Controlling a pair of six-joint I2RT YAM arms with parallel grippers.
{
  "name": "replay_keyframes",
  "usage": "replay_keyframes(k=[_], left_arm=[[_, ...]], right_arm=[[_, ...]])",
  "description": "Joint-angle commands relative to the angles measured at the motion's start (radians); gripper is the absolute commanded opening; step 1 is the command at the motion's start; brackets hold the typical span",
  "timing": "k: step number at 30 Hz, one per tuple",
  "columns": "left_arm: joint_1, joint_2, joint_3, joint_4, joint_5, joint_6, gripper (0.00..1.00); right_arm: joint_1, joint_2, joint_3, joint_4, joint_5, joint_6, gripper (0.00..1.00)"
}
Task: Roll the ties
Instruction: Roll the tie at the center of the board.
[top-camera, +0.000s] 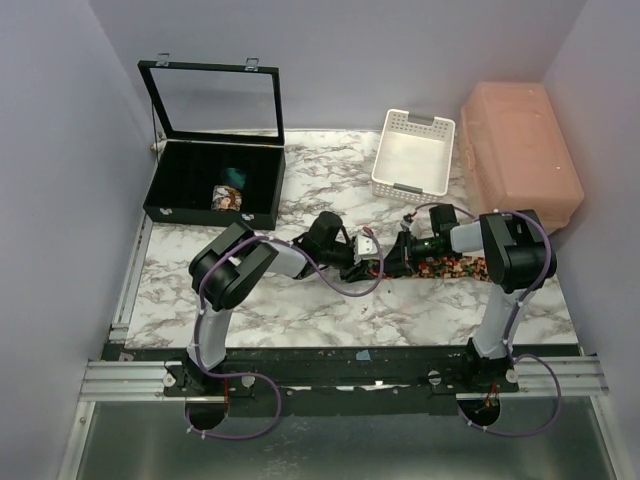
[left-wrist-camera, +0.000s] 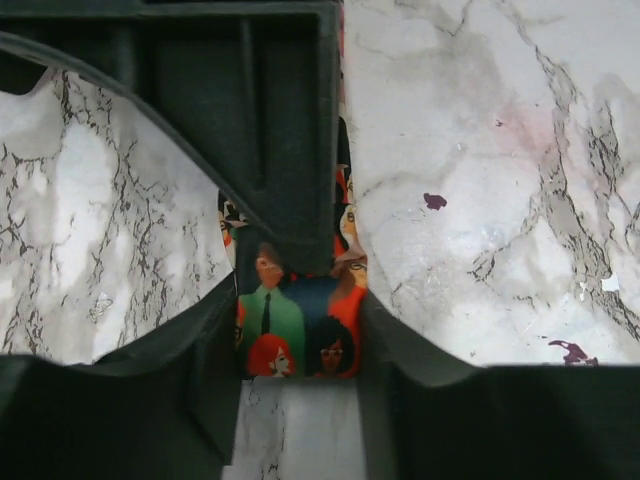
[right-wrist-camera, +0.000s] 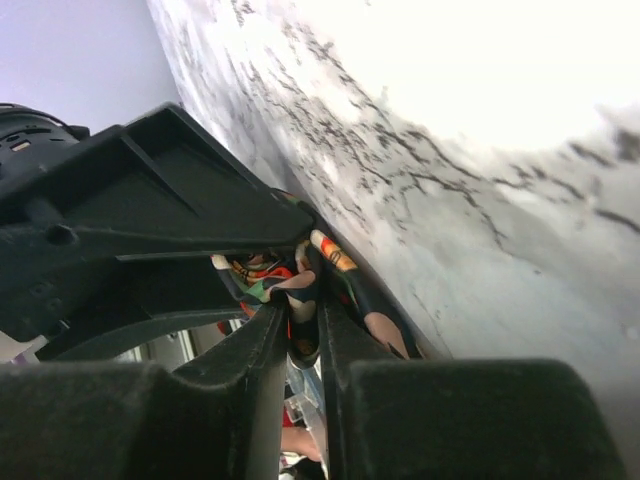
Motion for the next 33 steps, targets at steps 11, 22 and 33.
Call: replay_keyframes(k=[11,22,33], left_arm=[[-0.014,-0.011,0.009,-0.34,-0.13,0.06,0.27],[-0.019,0.01,0.054,-0.405,-0.146,0.072,0.27],[0.023,-0.005,0.029,-0.309,-0.07,-0.011,0.6]], right_arm=[[0.027,-0.213,0.088,-0.305,0.243,-0.183,0.59],[0.15,-0.192,0.089,-0.213,0.359,-0.073,0.41],[0.087,-0.083,-0.001,-0.229,0.366,-0.165,0.01]])
